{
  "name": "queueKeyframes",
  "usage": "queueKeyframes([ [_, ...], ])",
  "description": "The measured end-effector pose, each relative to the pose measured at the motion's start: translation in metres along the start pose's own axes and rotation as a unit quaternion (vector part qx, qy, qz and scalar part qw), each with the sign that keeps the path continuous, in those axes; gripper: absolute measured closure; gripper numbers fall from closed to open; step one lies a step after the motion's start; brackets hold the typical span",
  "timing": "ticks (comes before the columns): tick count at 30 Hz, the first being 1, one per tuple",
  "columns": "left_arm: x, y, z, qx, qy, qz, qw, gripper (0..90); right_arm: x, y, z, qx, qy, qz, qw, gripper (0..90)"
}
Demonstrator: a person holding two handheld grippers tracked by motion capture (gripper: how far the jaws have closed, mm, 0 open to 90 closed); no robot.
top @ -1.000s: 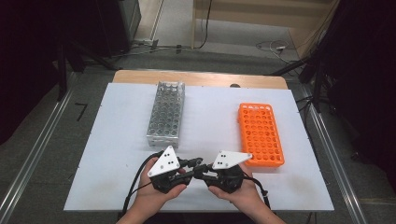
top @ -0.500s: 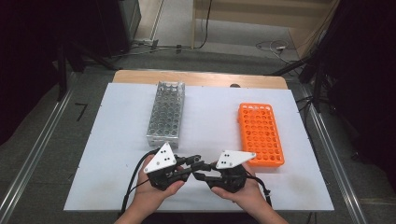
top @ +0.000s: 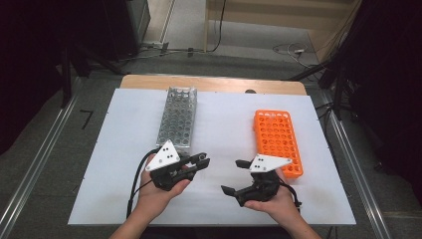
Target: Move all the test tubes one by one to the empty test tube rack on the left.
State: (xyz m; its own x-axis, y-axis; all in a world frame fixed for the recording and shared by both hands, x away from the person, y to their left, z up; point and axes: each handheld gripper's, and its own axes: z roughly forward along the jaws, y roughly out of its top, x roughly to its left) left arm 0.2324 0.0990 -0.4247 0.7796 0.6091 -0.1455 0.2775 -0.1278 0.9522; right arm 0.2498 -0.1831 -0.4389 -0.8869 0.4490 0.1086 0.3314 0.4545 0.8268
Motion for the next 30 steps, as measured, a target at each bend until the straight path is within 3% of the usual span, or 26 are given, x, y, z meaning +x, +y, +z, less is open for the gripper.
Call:
queueKeyframes([
  [2, 0.003, 0.002, 0.001, -0.001, 0.003, 0.001, 1.0000, 75.6, -0.003, -0.002, -0.007, -0.008, -0.001, -0.002, 1.0000, 0.1],
  [17, 0.034, 0.020, 0.008, -0.015, 0.045, -0.005, 0.9989, 75.6, -0.026, -0.024, -0.052, -0.036, -0.047, 0.031, 0.9978, 0.1],
  [25, 0.057, 0.031, 0.015, -0.022, 0.072, -0.011, 0.9971, 75.6, -0.041, -0.038, -0.073, -0.043, -0.070, 0.043, 0.9957, 0.1],
  [30, 0.071, 0.039, 0.019, -0.029, 0.090, -0.015, 0.9954, 75.6, -0.049, -0.042, -0.077, -0.047, -0.078, 0.051, 0.9945, 0.1],
])
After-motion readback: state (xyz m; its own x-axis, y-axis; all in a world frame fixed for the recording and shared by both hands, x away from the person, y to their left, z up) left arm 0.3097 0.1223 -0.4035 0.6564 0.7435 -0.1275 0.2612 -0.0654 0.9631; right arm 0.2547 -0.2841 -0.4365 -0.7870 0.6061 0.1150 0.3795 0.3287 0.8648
